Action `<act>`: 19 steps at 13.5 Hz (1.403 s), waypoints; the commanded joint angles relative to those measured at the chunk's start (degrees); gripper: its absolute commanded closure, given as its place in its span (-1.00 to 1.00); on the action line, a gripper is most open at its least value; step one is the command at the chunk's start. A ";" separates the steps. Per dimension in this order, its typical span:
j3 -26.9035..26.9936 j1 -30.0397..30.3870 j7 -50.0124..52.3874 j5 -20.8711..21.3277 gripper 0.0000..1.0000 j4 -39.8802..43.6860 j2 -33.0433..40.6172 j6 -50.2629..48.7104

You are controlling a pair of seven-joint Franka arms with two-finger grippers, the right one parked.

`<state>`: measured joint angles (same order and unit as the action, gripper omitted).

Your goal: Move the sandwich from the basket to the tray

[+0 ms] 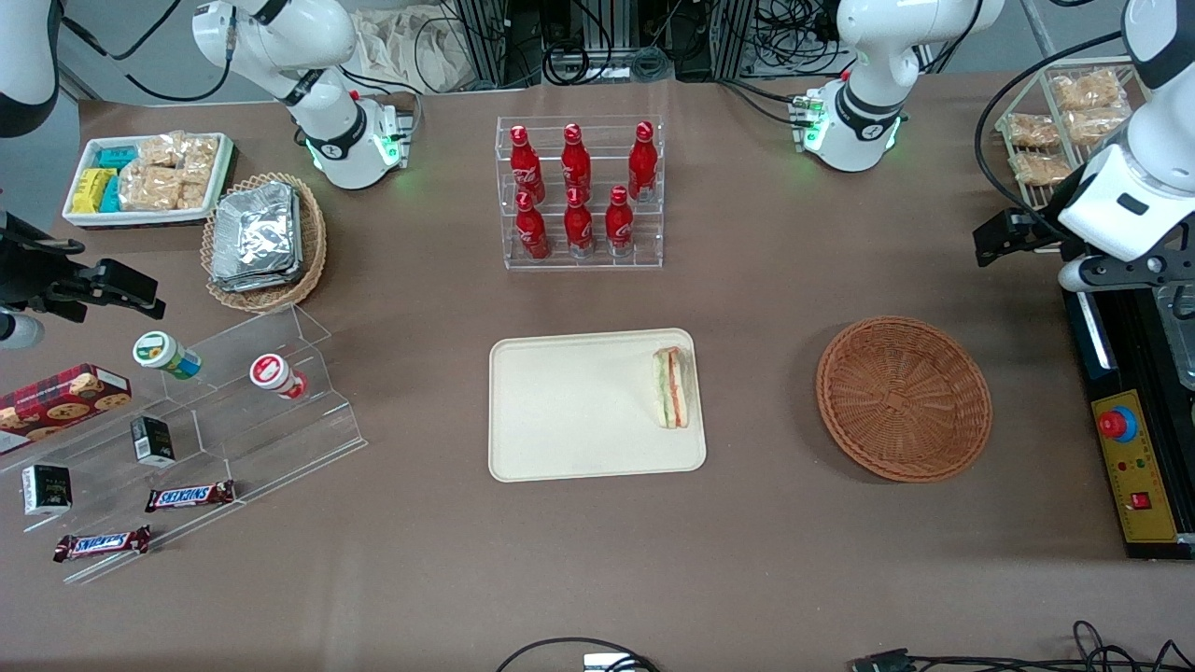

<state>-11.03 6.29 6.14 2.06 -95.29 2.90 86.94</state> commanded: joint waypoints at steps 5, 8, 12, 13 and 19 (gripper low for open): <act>-0.22 0.83 -1.66 0.23 -1.00 1.34 -0.70 -1.76; -0.31 0.92 -1.57 0.31 -1.00 1.25 -0.88 -2.47; -0.31 0.92 -1.57 0.23 -1.00 1.16 -0.79 -2.47; -0.31 0.92 -1.57 0.31 -1.00 1.16 -0.79 -2.47; 0.30 1.01 -1.57 0.14 -1.00 0.90 -0.70 -2.47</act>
